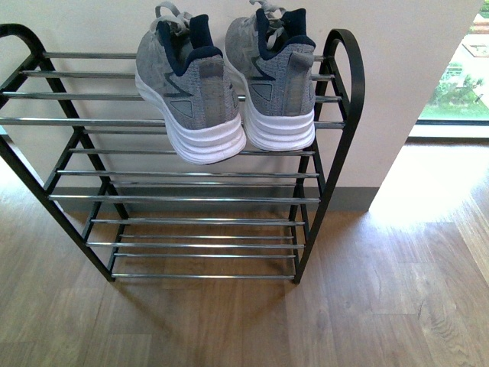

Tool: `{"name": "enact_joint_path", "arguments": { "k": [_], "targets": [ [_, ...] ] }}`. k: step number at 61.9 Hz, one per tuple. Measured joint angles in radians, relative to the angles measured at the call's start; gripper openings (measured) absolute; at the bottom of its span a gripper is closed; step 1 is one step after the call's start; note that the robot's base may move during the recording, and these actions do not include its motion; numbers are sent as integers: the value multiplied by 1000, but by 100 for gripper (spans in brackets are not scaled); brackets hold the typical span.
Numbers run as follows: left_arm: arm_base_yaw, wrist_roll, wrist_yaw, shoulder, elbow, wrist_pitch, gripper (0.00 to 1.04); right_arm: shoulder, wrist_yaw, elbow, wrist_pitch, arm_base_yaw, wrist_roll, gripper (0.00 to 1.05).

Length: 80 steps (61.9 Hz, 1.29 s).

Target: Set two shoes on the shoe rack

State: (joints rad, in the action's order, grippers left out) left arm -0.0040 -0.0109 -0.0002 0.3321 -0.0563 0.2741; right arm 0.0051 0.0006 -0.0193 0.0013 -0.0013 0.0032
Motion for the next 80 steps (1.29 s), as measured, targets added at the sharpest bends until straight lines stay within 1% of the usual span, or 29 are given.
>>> {"name": "enact_joint_path", "arguments": {
  "k": [9,14,34,35,38,42,70,71,75,78,80],
  "targets": [
    [0,0,0,-49,13,-34,1,0,0,0,0,0,0,95],
    [0,0,0,-74,40,-20,1,0,0,0,0,0,0,95],
    [0,0,0,-158,43,-100,1,0,0,0,0,0,0,95],
    [0,0,0,-167,43,-109,1,0,0,0,0,0,0,95],
    [0,0,0,-249,43,-224,1,0,0,0,0,0,0,95],
    [0,0,0,-306,43,-266,1,0,0,0,0,0,0,95],
    [0,0,0,-315,43,-274,1,0,0,0,0,0,0,95],
    [0,0,0,-315,43,-274,2,0,0,0,0,0,0,95],
    [0,0,0,-315,43,-274,16,0,0,0,0,0,0,95],
    [0,0,0,-315,43,-274,23,0,0,0,0,0,0,95],
    [0,0,0,-315,43,-274,30,0,0,0,0,0,0,95]
  ]
}}
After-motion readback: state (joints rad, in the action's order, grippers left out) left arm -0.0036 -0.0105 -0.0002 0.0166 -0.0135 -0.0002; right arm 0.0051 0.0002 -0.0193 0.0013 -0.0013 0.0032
